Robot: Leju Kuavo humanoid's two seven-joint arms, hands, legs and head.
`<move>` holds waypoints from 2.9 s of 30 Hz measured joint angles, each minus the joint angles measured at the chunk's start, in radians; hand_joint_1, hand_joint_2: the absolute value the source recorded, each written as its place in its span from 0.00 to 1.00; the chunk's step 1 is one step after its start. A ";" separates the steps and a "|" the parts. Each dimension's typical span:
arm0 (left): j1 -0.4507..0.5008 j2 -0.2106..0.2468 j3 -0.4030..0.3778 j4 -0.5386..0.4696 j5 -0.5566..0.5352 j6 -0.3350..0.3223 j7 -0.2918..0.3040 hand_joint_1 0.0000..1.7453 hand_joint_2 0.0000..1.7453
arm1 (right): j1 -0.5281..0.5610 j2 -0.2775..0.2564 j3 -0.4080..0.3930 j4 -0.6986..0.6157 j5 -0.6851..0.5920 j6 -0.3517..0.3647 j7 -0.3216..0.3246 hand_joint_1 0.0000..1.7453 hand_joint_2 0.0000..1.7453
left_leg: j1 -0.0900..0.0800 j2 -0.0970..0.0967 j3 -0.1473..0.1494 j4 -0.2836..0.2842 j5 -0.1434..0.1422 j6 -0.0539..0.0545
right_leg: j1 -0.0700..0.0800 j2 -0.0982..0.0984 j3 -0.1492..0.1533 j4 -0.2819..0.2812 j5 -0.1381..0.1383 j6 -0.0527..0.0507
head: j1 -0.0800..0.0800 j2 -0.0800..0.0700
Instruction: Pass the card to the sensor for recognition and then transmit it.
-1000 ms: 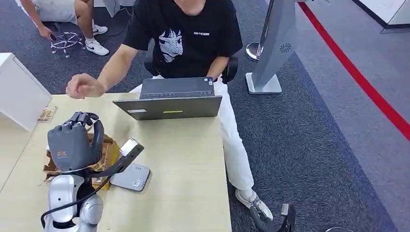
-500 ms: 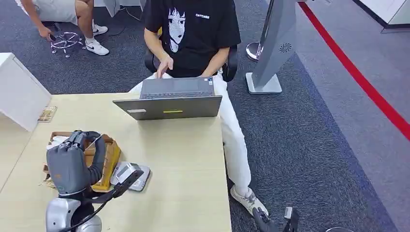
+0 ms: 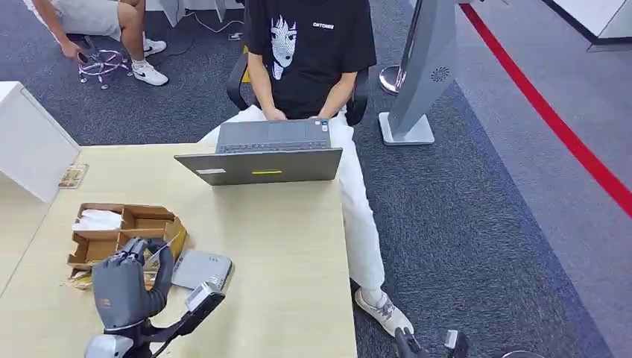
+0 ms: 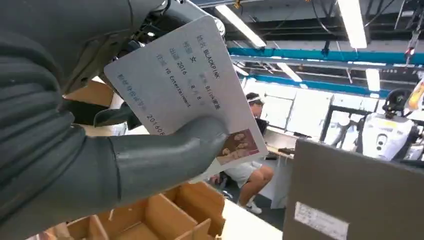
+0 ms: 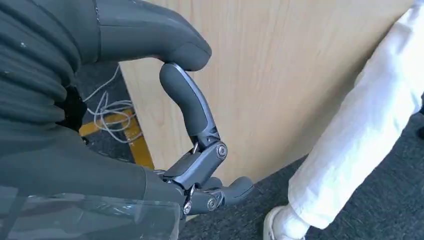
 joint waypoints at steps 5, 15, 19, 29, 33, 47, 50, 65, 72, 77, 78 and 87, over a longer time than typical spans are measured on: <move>-0.009 -0.011 0.031 0.091 -0.035 0.019 0.005 1.00 1.00 | 0.003 0.000 -0.003 0.000 0.005 0.009 0.004 0.00 1.00 | 0.000 0.000 0.000 0.000 0.000 0.000 | 0.000 0.000 0.000 0.000 0.000 0.000 | 0.000 0.000; -0.057 -0.023 0.088 0.263 -0.045 0.071 -0.025 1.00 1.00 | 0.002 0.009 -0.004 0.000 0.041 0.005 0.017 0.00 1.00 | 0.000 0.000 0.000 0.000 0.000 0.000 | 0.000 0.000 0.000 0.000 0.000 0.000 | 0.000 0.000; -0.065 -0.024 0.097 0.302 -0.043 0.071 -0.028 1.00 1.00 | 0.001 0.014 -0.004 0.000 0.043 0.004 0.019 0.00 1.00 | 0.000 0.000 0.000 0.000 0.000 0.000 | 0.000 0.000 0.000 0.000 0.000 0.000 | 0.000 0.000; -0.107 -0.030 0.129 0.433 -0.043 0.088 -0.037 1.00 1.00 | -0.003 0.019 -0.008 0.000 0.059 0.015 0.030 0.00 1.00 | 0.000 0.000 0.000 0.000 0.000 0.000 | 0.000 0.000 0.000 0.000 0.000 0.000 | 0.000 0.000; -0.129 -0.029 0.143 0.508 -0.048 0.096 -0.037 1.00 1.00 | -0.005 0.021 -0.010 0.000 0.072 0.016 0.031 0.00 1.00 | 0.000 0.000 0.000 0.000 0.000 0.000 | 0.000 0.000 0.000 0.000 0.000 0.000 | 0.000 0.000; -0.163 -0.030 0.157 0.579 -0.048 0.119 -0.042 1.00 1.00 | -0.009 0.023 -0.016 0.000 0.074 0.016 0.031 0.00 1.00 | 0.000 -0.001 0.000 0.000 0.001 0.001 | 0.000 -0.001 0.001 0.000 0.000 0.000 | 0.000 0.000; -0.164 -0.030 0.158 0.582 -0.048 0.119 -0.042 1.00 1.00 | -0.010 0.023 -0.016 0.000 0.074 0.016 0.031 0.00 1.00 | 0.000 -0.001 0.000 0.000 0.001 0.000 | 0.000 -0.001 0.001 0.000 0.001 0.001 | 0.000 0.000; -0.178 -0.030 0.164 0.601 -0.042 0.115 -0.055 1.00 1.00 | -0.015 0.028 -0.016 0.000 0.089 0.038 0.018 0.00 1.00 | 0.000 -0.001 0.000 0.000 0.002 0.001 | 0.000 -0.001 0.001 0.000 0.002 0.001 | 0.000 0.000; -0.186 -0.037 0.165 0.612 -0.037 0.121 -0.068 1.00 1.00 | -0.021 0.028 -0.027 0.000 0.071 0.060 0.034 0.00 1.00 | 0.000 -0.001 0.000 0.000 0.003 0.002 | 0.000 -0.001 0.001 0.000 0.003 0.001 | 0.000 0.000; -0.166 -0.043 0.154 0.499 -0.139 0.140 -0.138 1.00 1.00 | -0.026 0.028 -0.030 0.000 0.074 0.069 0.063 0.00 1.00 | 0.000 -0.001 -0.002 0.000 0.005 0.001 | 0.000 -0.001 -0.002 0.000 0.005 0.000 | 0.000 0.000; -0.169 -0.043 0.129 0.433 -0.165 0.111 -0.113 1.00 1.00 | -0.029 0.028 -0.030 0.000 0.074 0.067 0.069 0.00 1.00 | 0.000 -0.001 -0.003 0.000 0.006 0.001 | 0.000 -0.001 -0.003 0.000 0.005 0.001 | 0.000 0.000; -0.210 -0.020 0.033 0.265 -0.194 0.058 -0.024 1.00 1.00 | -0.044 0.028 -0.030 0.000 0.074 0.064 0.084 0.00 1.00 | 0.000 -0.001 -0.004 0.000 0.006 0.001 | 0.000 -0.001 -0.003 0.000 0.006 0.000 | 0.000 0.000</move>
